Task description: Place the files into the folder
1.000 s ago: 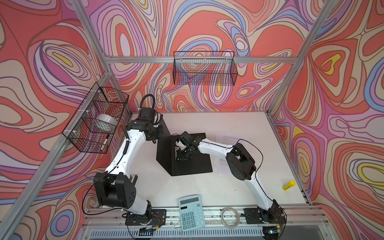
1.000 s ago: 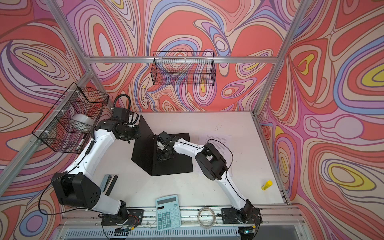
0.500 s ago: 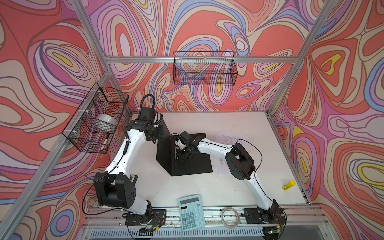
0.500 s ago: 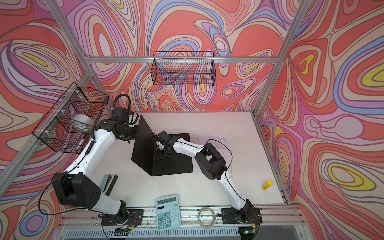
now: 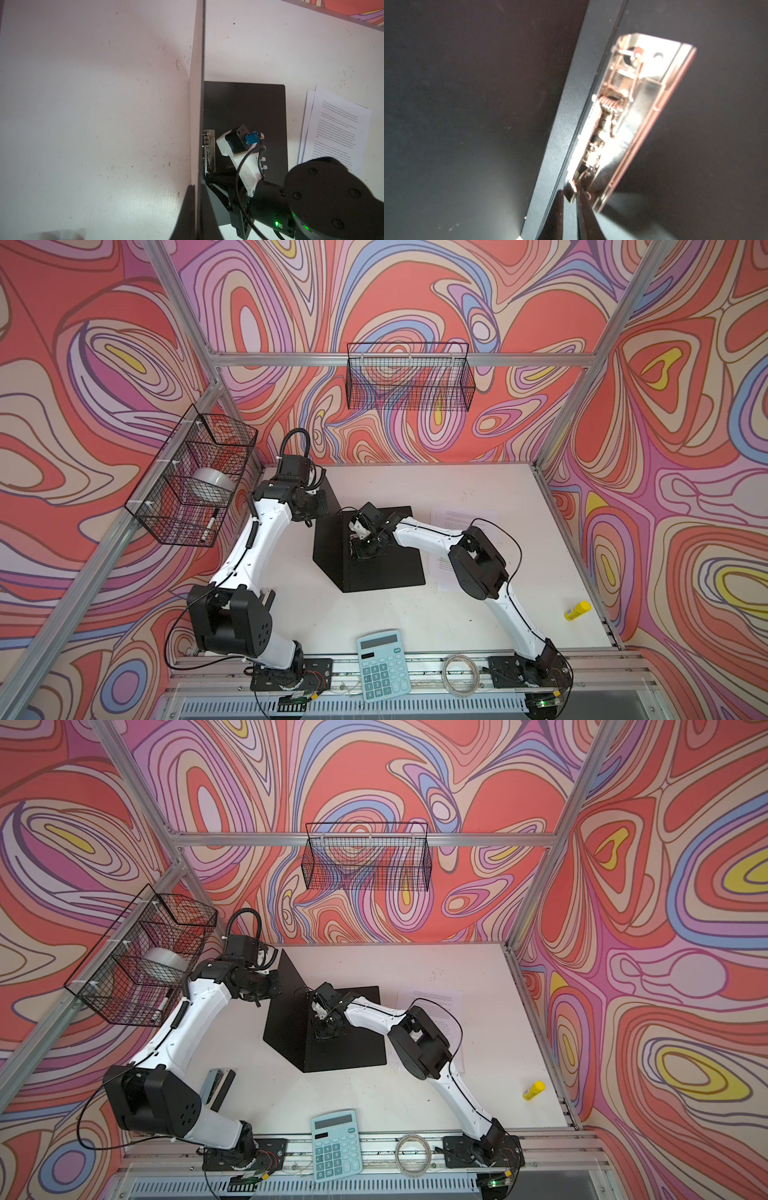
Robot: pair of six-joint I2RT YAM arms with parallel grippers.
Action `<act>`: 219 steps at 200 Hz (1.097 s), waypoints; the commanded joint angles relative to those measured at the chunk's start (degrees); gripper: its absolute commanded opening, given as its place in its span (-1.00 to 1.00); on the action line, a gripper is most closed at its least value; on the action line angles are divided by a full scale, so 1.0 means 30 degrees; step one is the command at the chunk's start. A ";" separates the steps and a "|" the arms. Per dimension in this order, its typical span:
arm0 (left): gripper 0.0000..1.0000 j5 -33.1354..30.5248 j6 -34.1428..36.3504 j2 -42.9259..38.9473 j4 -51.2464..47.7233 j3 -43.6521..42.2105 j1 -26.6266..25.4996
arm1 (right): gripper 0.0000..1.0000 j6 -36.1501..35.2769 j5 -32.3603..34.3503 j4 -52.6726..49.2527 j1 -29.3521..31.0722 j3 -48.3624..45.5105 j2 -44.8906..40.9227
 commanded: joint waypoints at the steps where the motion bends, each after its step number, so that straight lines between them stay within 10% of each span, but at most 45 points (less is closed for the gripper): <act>1: -1.00 0.0740 -0.0062 -0.0227 -0.0450 0.0503 0.0059 | -0.77 0.0224 0.0127 -0.0186 0.0030 0.0170 0.0728; 219: -1.00 0.0641 0.0112 -0.0385 -0.0615 0.0851 0.0059 | -1.00 -0.0376 0.3399 -0.4285 -0.0255 0.1573 0.2997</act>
